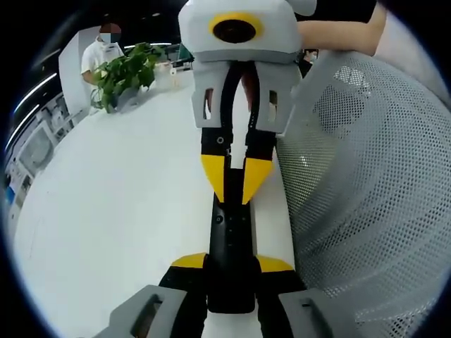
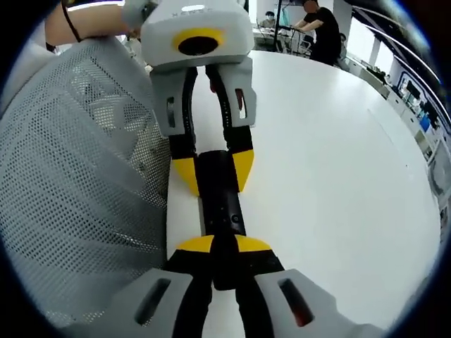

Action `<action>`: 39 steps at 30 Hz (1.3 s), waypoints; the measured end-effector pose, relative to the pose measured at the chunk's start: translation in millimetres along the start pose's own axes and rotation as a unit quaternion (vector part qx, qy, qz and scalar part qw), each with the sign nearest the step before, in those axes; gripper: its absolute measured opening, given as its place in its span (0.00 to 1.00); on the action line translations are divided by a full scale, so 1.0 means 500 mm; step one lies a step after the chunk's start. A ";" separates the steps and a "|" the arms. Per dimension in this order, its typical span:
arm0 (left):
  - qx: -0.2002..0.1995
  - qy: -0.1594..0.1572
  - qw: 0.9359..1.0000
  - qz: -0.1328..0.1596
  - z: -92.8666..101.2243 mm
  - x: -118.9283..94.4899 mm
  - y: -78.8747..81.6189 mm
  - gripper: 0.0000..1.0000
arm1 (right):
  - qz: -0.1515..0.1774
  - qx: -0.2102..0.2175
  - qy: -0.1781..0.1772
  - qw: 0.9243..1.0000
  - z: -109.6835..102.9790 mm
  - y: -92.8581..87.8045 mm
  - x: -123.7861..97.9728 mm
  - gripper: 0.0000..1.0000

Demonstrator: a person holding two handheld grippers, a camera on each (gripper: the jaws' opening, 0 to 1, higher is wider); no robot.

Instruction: Press the specified remote control buttons in sequence, fully releasing each button before pressing the next.

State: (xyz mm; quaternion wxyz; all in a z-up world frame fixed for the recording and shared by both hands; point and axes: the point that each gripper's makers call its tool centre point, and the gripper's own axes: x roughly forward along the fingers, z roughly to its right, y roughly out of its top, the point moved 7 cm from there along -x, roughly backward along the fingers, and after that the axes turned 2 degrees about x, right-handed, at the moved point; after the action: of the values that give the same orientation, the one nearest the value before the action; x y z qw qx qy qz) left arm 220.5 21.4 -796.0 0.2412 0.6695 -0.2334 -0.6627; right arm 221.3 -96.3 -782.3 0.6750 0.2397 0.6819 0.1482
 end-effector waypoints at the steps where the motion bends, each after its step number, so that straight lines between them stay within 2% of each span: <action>1: -0.001 0.000 1.000 0.001 0.000 0.000 -0.001 0.25 | -0.004 -0.005 0.000 1.000 0.000 0.000 -0.001 0.07; 17: 0.001 -0.001 1.000 0.000 0.001 0.002 0.000 0.25 | -0.026 -0.021 -0.004 0.999 -0.004 -0.001 -0.001 0.05; 20: 0.002 -0.001 1.000 -0.001 0.001 0.002 0.000 0.25 | -0.041 -0.040 -0.005 0.998 -0.006 0.004 0.002 0.05; 22: 0.002 -0.002 1.000 0.000 0.000 0.002 0.000 0.25 | -0.047 -0.032 -0.006 0.998 -0.005 0.007 0.003 0.05; 24: 0.002 -0.002 1.000 0.000 0.000 0.002 0.000 0.25 | -0.045 -0.020 -0.002 0.999 -0.001 0.005 0.001 0.05; 29: 0.002 -0.002 1.000 0.001 -0.001 0.001 0.000 0.25 | -0.040 -0.030 -0.007 0.999 -0.005 0.003 0.000 0.05; 35: 0.001 -0.001 1.000 0.000 0.000 0.000 0.000 0.25 | -0.035 -0.011 -0.013 0.999 -0.005 0.004 -0.001 0.05; 39: 0.001 -0.001 1.000 -0.001 0.000 0.000 0.000 0.25 | -0.035 -0.020 -0.016 0.999 -0.007 0.003 -0.001 0.05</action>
State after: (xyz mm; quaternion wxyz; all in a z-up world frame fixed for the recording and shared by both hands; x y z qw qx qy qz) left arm 220.6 21.4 -796.0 0.2393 0.6697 -0.2336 -0.6631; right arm 218.1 -94.7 -781.0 0.6951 0.2048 0.6759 0.1344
